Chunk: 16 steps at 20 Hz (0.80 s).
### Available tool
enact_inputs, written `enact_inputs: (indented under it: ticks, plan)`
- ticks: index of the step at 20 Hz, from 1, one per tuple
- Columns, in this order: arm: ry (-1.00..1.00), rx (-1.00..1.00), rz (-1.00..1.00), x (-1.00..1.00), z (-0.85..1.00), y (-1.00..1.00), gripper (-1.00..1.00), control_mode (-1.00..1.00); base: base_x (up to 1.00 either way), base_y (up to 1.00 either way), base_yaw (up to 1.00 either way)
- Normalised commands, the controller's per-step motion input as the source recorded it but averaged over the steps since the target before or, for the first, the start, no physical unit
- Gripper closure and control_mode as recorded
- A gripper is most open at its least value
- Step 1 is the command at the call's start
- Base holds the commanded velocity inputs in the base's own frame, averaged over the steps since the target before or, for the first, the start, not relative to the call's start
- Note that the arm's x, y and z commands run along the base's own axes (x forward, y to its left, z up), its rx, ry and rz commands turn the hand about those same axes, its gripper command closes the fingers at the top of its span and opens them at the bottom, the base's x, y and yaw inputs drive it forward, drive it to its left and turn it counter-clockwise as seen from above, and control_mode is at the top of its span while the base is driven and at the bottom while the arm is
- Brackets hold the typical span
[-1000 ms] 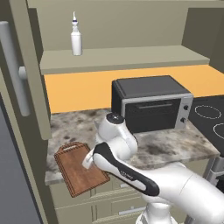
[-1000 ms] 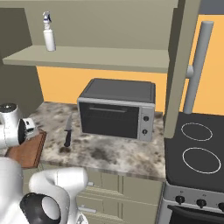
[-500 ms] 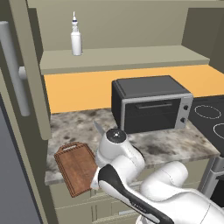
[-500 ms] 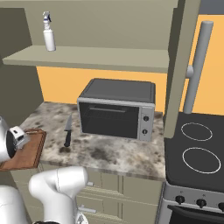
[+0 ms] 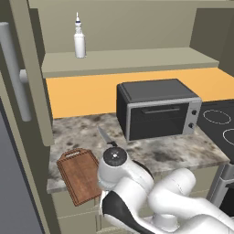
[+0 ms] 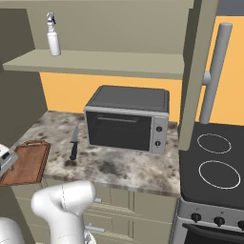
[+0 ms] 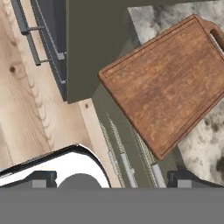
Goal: Move the cutting board and knife to the sink. Then move spray from the cabinet to the counter.
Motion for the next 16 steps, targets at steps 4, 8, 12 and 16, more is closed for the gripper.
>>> enact_inputs:
  ticks: [4,8,12,16]
  plan:
    - [-0.1,-0.11,0.14,-0.46,0.03,0.12,-1.0,-1.0,0.0,0.0,0.0]
    - [-0.37,-0.16,0.11,-0.39,-0.01,0.15,-1.0,-1.0,0.0,0.0,0.0]
    - [-0.43,-0.16,0.02,-0.14,-0.08,0.2,-1.0,-1.0,0.0,0.0,0.0]
    - [-0.41,-0.14,0.0,-0.03,-0.03,0.14,-1.0,-1.0,0.0,0.0,0.0]
